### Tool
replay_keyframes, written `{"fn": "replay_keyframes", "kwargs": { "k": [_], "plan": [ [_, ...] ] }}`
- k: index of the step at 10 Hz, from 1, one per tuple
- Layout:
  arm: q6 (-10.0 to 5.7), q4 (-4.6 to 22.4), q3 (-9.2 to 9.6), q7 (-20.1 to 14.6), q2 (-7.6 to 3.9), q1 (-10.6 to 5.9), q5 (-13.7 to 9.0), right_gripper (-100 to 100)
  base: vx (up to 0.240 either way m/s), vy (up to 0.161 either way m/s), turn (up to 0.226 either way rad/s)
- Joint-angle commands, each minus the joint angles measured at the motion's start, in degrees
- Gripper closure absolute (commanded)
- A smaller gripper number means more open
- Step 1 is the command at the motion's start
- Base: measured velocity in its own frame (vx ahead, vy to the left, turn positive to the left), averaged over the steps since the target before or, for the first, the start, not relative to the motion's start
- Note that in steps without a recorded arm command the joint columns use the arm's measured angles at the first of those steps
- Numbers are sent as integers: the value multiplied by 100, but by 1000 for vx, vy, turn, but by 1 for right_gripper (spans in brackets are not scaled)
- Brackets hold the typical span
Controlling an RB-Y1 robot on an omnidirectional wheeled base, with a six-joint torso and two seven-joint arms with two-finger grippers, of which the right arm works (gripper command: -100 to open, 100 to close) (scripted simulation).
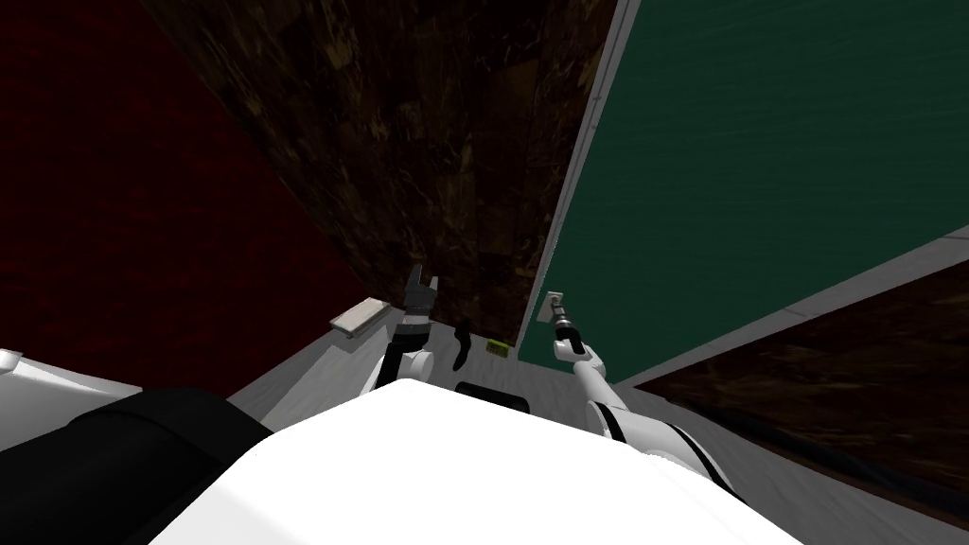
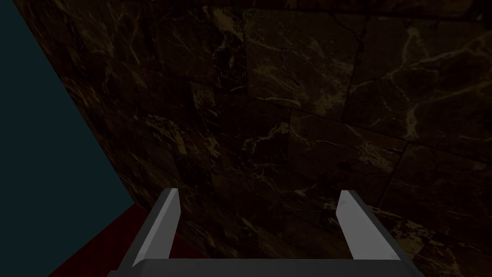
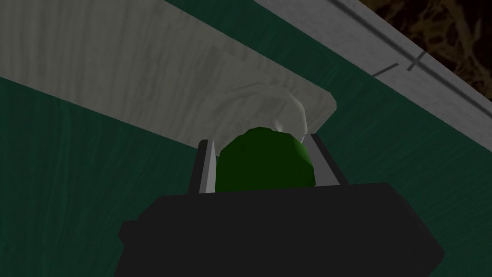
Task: Pull the door open
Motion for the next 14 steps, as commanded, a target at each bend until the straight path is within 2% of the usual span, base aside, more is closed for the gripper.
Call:
{"fn": "replay_keyframes", "kwargs": {
  "k": [1, 3, 4, 8, 9, 10, 11, 13, 14],
  "plan": [
    [7, -41, 33, -286, 26, 20, -109, 100, -42, -27, 95],
    [14, -55, 38, -584, 13, 34, -184, 100, -33, -23, 57],
    [14, -55, 38, -612, 13, 34, -184, 100, -28, -14, 37],
    [34, -99, 56, -1281, -28, 73, -412, 100, -36, -21, 64],
    [34, -99, 56, -1318, -28, 73, -412, 100, -27, -17, 28],
    [41, -114, 62, -1539, -42, 87, -490, 100, -25, -16, 56],
    [41, -114, 62, -1555, -42, 87, -490, 100, -23, -13, 45],
    [56, -143, 74, -1928, -70, 114, -645, 100, -36, -20, 78],
    [56, -143, 74, -2030, -70, 114, -645, 100, -34, -22, 45]
  ]
}}
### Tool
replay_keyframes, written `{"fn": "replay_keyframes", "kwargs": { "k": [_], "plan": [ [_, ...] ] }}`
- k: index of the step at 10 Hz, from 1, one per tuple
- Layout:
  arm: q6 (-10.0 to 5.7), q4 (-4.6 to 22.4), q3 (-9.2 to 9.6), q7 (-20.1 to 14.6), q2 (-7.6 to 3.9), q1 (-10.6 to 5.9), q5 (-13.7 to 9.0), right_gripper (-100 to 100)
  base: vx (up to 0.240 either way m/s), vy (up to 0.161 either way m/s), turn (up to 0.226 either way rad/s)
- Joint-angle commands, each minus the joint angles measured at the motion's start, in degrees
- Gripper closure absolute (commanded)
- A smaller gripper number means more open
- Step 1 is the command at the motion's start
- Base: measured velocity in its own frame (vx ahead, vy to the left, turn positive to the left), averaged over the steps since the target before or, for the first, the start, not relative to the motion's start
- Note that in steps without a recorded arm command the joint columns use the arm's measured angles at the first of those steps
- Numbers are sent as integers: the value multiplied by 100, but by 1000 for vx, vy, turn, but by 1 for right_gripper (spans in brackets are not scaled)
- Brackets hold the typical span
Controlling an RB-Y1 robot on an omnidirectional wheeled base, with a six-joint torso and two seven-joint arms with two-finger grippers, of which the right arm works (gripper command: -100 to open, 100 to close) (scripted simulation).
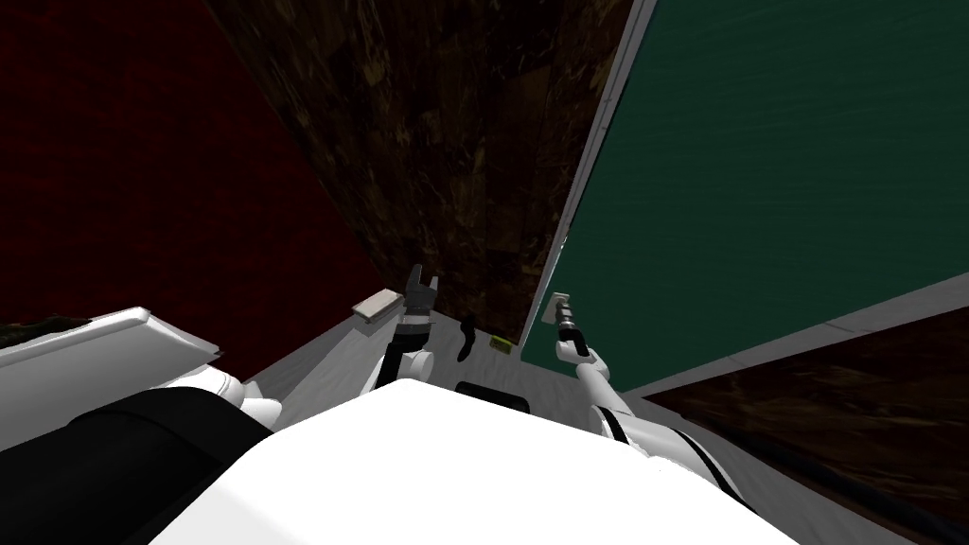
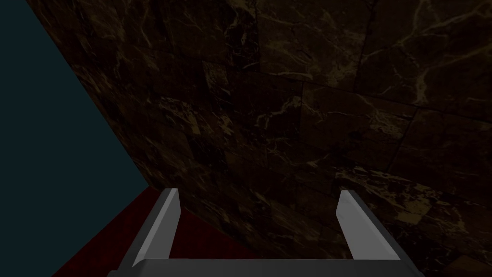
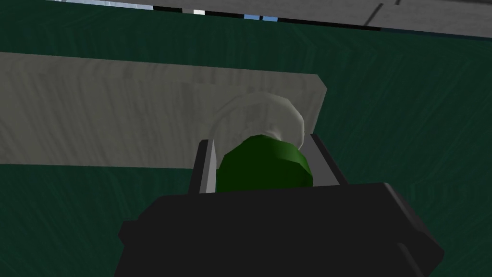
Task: Pull the door open
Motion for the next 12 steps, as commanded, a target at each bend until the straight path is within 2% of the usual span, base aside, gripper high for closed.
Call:
{"fn": "replay_keyframes", "kwargs": {
  "k": [1, 2, 3, 4, 6, 12],
  "plan": [
    [-8, -19, 20, -286, 5, -1, -91, 100, -35, -19, 66],
    [-8, -19, 20, -333, 5, -1, -91, 100, -25, -15, 30],
    [-1, -34, 26, -551, -9, 13, -169, 100, -31, -18, 73],
    [-1, -34, 26, -570, -9, 13, -169, 100, -24, -17, 29],
    [13, -63, 38, -940, -37, 40, -324, 100, -35, -22, 78],
    [34, -107, 56, -1756, -78, 81, -557, 100, -34, -18, 57]
  ]
}}
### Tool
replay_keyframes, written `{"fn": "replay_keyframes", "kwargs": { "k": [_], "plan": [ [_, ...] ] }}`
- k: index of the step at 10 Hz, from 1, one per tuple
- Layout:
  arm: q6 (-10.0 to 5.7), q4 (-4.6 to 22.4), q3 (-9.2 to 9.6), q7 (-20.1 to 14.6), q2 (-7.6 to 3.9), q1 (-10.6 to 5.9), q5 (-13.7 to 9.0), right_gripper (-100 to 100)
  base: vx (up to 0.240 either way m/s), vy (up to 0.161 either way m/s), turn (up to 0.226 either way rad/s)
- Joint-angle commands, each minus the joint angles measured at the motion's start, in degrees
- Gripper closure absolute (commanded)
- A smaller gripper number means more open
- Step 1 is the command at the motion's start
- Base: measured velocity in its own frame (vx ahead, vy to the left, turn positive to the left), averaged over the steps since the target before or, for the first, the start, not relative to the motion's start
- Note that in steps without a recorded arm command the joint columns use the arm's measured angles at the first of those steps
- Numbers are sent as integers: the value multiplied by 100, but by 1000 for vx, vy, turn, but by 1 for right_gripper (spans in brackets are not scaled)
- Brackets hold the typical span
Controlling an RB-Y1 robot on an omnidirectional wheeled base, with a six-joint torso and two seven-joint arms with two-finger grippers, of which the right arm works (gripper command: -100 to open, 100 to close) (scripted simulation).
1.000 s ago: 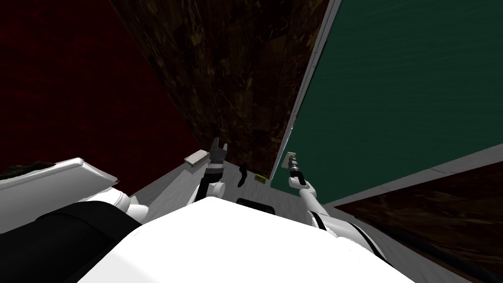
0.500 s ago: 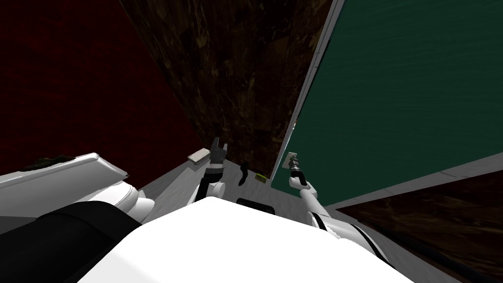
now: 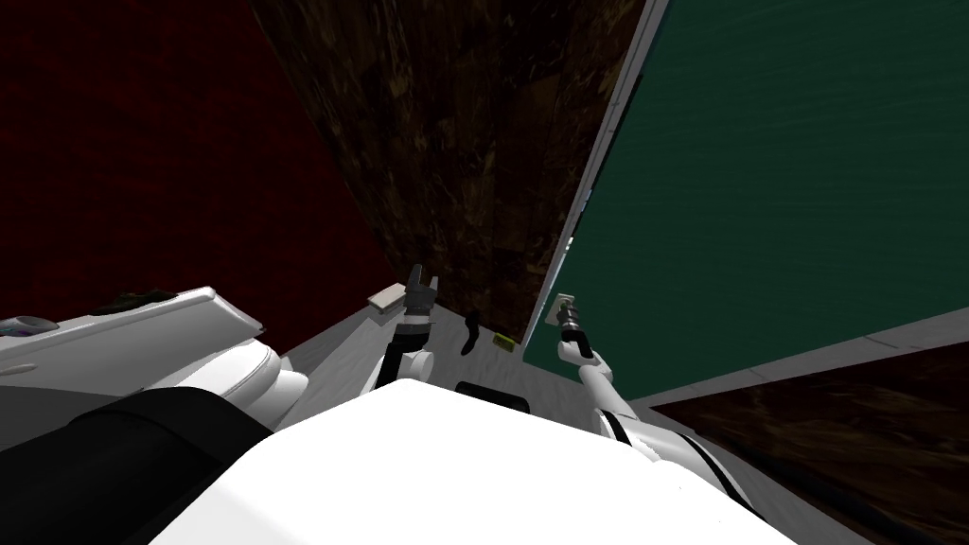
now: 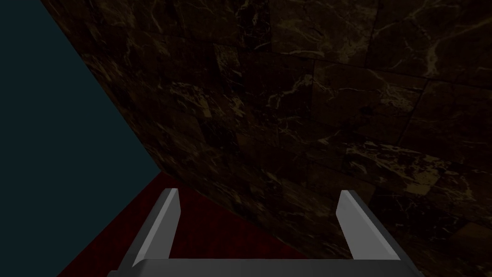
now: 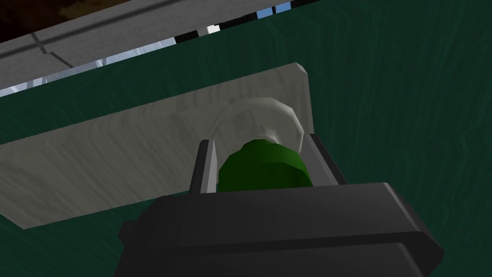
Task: Pull the door open
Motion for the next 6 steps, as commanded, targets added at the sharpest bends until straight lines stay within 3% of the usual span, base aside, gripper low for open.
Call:
{"fn": "replay_keyframes", "kwargs": {
  "k": [1, 4, 6],
  "plan": [
    [-1, -19, 15, -286, -7, 3, -91, 100, -28, -15, 49],
    [6, -33, 21, -570, -20, 17, -166, 100, -23, -17, 47],
    [19, -61, 33, -945, -47, 43, -316, 100, -36, -17, 77]
  ]
}}
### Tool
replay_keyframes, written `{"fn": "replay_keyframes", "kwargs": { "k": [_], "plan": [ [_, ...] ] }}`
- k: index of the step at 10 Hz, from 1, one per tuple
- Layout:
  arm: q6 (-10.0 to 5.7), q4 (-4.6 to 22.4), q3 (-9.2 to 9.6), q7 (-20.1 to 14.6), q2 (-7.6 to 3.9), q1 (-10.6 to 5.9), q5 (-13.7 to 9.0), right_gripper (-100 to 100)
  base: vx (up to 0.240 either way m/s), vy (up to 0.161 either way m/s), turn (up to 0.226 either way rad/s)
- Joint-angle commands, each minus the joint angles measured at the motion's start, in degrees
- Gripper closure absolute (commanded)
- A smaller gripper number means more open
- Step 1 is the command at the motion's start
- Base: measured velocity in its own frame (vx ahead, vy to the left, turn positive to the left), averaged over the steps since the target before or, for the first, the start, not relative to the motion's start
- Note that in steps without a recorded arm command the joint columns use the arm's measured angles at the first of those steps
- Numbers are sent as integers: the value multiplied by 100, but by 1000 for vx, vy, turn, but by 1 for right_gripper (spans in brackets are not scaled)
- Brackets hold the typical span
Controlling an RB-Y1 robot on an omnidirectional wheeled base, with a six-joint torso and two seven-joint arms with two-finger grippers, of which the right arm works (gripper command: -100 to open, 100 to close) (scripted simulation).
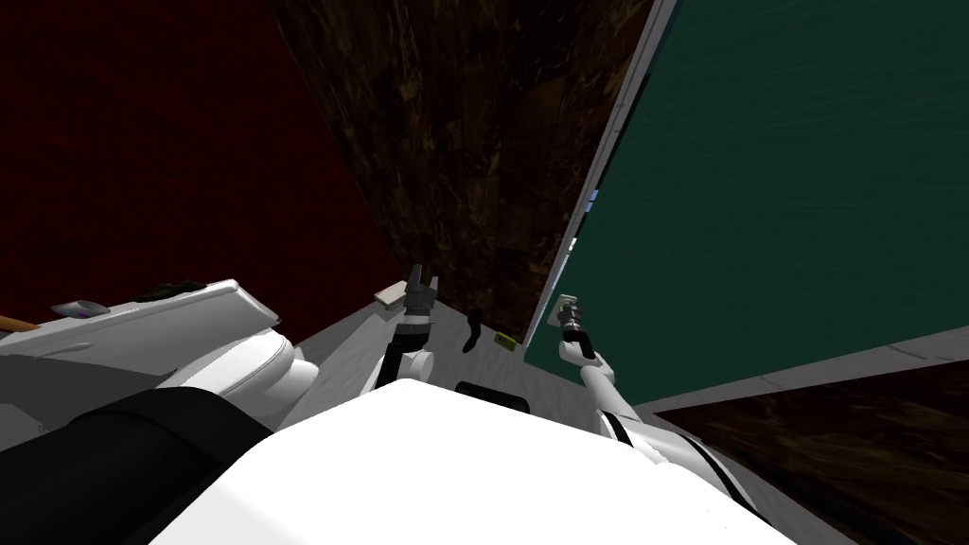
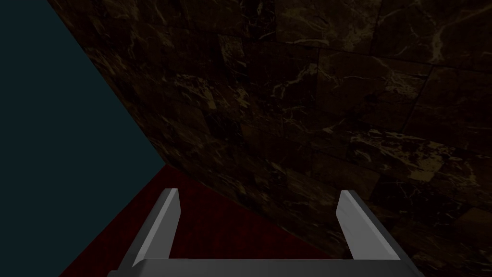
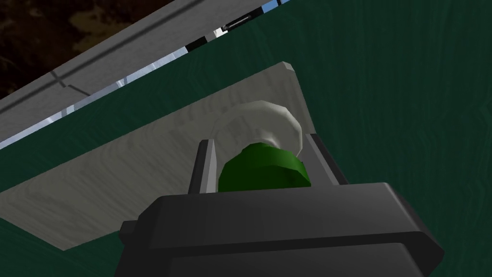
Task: Pull the door open
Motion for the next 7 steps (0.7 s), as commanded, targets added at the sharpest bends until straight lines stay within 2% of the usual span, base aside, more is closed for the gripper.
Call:
{"fn": "replay_keyframes", "kwargs": {
  "k": [1, 7],
  "plan": [
    [0, -17, 12, -225, 2, 9, -48, 100, -32, -19, 41],
    [27, -71, 34, -1122, -50, 61, -340, 100, -29, -19, 57]
  ]
}}
